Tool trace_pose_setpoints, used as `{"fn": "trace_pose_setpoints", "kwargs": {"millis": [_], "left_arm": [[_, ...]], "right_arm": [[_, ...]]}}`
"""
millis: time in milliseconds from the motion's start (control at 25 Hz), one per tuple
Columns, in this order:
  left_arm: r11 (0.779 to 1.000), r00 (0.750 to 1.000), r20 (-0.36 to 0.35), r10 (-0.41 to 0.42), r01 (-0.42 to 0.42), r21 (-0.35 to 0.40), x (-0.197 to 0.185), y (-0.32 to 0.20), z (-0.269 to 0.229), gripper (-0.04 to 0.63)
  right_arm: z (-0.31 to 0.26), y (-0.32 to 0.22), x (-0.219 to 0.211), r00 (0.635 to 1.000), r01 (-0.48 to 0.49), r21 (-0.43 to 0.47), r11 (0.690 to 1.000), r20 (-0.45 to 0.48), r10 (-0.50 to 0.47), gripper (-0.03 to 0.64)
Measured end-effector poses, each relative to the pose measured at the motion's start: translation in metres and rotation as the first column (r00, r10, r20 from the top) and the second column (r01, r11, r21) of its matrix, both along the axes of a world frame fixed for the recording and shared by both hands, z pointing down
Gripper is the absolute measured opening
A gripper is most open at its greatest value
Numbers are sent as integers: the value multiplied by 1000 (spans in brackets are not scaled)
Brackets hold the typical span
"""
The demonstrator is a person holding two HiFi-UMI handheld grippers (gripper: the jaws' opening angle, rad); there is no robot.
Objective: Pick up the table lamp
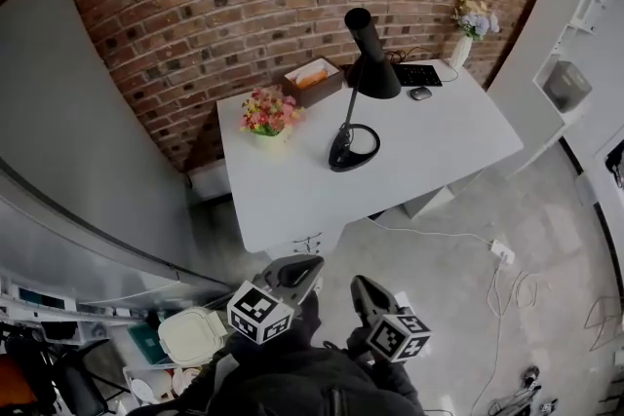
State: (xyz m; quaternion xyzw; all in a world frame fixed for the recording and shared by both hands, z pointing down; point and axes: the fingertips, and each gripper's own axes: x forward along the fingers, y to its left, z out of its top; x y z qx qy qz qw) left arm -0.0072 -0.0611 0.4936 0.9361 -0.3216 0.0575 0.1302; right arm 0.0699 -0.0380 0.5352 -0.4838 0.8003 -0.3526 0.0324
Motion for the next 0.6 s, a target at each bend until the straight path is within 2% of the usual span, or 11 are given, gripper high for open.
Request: {"fn": "trace_pose_setpoints", "kwargs": {"millis": [440,600], "left_arm": [[998,999,-3,39,-39,40,-9,-108,-21,6],[995,997,2,80,-80,62,-8,-145,-30,6]], "right_arm": [[-7,-97,-4,999,-23,13,1000,-34,23,15],[-9,-127,-6,999,-35,8,999,-1,35,15]]}}
